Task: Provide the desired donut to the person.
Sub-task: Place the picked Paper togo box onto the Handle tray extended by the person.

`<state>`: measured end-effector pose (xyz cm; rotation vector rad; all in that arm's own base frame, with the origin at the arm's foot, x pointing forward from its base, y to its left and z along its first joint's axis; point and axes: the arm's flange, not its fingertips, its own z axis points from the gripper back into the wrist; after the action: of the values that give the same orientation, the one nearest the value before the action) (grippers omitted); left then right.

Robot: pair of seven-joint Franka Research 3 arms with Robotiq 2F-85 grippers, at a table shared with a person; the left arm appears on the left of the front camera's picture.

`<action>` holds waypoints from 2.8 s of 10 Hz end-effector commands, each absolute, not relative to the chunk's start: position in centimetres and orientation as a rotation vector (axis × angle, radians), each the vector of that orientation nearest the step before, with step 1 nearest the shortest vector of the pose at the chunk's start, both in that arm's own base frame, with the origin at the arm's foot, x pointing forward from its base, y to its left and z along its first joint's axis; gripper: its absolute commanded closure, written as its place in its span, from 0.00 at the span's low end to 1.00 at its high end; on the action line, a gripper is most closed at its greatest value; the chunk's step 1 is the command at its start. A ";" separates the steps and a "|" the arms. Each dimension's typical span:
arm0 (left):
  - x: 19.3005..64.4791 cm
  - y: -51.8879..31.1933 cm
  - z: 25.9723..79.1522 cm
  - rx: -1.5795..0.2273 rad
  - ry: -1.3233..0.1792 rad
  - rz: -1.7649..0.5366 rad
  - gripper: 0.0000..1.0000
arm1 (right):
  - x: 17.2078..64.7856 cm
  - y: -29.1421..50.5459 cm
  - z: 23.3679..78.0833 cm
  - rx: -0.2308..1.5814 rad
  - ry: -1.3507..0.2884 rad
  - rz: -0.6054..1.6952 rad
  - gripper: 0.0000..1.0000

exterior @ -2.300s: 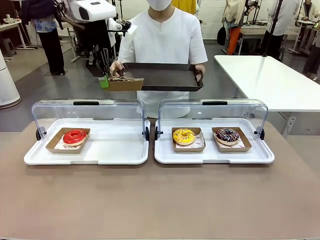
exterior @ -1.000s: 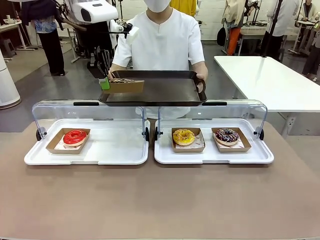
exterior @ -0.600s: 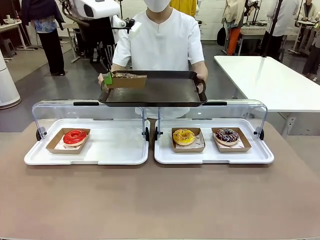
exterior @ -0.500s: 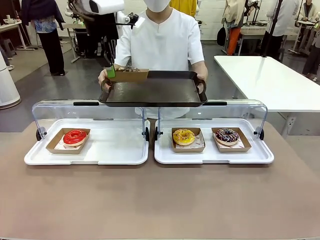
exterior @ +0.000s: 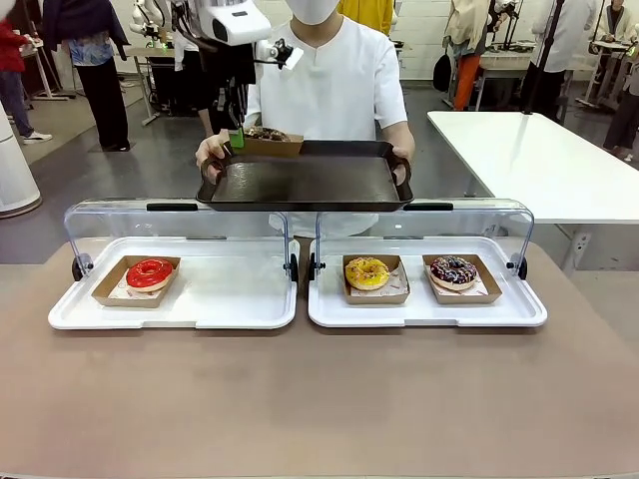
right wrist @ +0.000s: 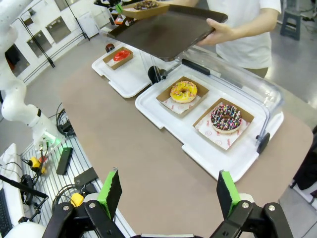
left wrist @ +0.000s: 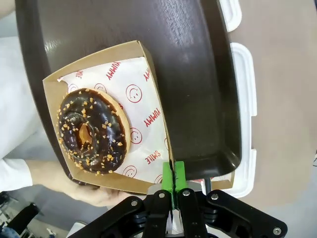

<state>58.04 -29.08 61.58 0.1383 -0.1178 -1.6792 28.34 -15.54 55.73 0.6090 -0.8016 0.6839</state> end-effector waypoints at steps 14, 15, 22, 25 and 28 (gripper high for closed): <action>60.8 -27.6 58.9 0.086 -0.044 -1.655 0.03 | 28.3 -15.5 55.6 0.609 -0.801 0.683 0.00; 60.7 -27.5 59.1 0.085 -0.044 -1.655 0.00 | 28.3 -15.5 55.6 0.609 -0.801 0.683 0.00; 60.5 -27.5 59.4 0.071 -0.037 -1.650 0.00 | 28.3 -15.5 55.6 0.609 -0.801 0.683 0.00; 59.6 -26.8 59.7 0.029 -0.062 -1.662 0.00 | 28.3 -15.5 55.6 0.609 -0.801 0.683 0.00; 53.4 -22.3 60.6 0.010 -0.115 -1.723 0.00 | 28.3 -15.5 55.6 0.609 -0.801 0.683 0.00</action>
<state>57.34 -25.40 61.21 0.0208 -0.0804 -1.6885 28.35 -15.54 55.71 0.6093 -0.8011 0.6836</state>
